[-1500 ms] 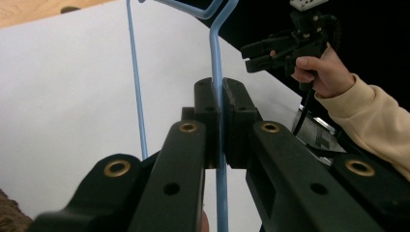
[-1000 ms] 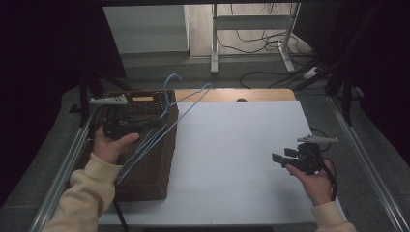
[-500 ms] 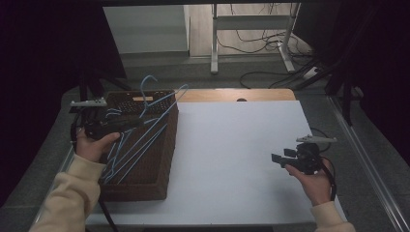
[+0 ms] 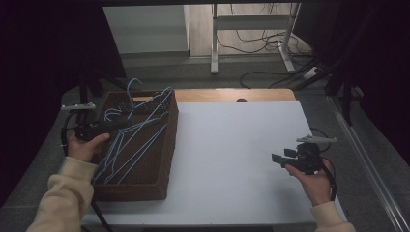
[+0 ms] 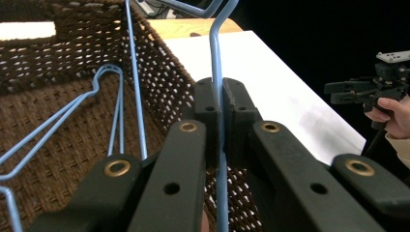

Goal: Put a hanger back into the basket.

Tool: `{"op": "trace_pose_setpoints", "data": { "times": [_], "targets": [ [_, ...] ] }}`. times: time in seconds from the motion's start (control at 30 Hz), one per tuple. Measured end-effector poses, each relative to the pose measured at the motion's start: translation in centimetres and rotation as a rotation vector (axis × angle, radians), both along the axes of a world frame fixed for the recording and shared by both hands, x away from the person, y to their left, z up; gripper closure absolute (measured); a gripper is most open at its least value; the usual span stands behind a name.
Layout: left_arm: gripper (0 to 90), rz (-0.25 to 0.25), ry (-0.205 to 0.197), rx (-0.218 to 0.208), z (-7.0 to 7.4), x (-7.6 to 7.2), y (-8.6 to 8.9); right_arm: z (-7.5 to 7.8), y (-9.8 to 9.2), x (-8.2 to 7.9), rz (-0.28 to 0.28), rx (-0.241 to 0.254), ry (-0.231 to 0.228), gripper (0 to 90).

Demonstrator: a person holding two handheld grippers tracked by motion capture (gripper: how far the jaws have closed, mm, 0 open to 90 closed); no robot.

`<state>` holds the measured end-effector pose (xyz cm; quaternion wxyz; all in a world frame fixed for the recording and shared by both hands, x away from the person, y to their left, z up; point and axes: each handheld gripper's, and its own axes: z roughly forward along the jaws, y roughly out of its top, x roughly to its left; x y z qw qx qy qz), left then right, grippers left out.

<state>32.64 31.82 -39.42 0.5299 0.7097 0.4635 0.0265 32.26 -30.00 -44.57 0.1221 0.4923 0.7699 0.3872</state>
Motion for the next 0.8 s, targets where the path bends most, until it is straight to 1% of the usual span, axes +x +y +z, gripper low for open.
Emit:
{"op": "trace_pose_setpoints", "data": {
  "times": [0.07,0.3,0.47,0.53,0.57,0.6,0.7,0.73,0.8],
  "targets": [
    [86.5,0.007,0.006,0.005,-0.2,0.1,0.2,0.0,0.0,0.0,0.0,0.0,0.0,38.1],
    [86.5,-0.007,0.02,0.022,-1.0,0.3,0.2,0.0,0.0,0.0,0.0,-0.002,-0.001,38.1],
    [86.5,-0.029,0.047,0.033,-2.2,0.5,0.0,0.0,0.0,0.0,-0.004,-0.001,-0.001,38.0],
    [86.5,-0.032,0.049,0.039,-2.4,0.6,-0.1,0.0,0.0,0.0,-0.002,-0.001,0.0,38.1],
    [86.5,-0.035,0.062,0.049,-2.7,0.7,-0.4,0.0,0.0,0.0,-0.002,0.0,0.0,38.1],
    [86.5,-0.035,0.062,0.049,-2.7,0.7,-0.4,0.0,0.0,0.0,-0.002,0.0,0.0,38.1],
    [86.5,-0.027,0.077,0.059,-3.6,0.8,-0.5,0.0,0.0,0.0,-0.002,-0.001,-0.001,38.1],
    [86.5,-0.027,0.077,0.059,-3.6,0.8,-0.5,0.0,0.0,0.0,-0.002,-0.001,-0.001,38.1],
    [86.5,-0.019,0.091,0.066,-4.2,0.9,-0.4,0.0,-0.1,0.0,-0.004,-0.002,-0.002,38.1]
  ]
}}
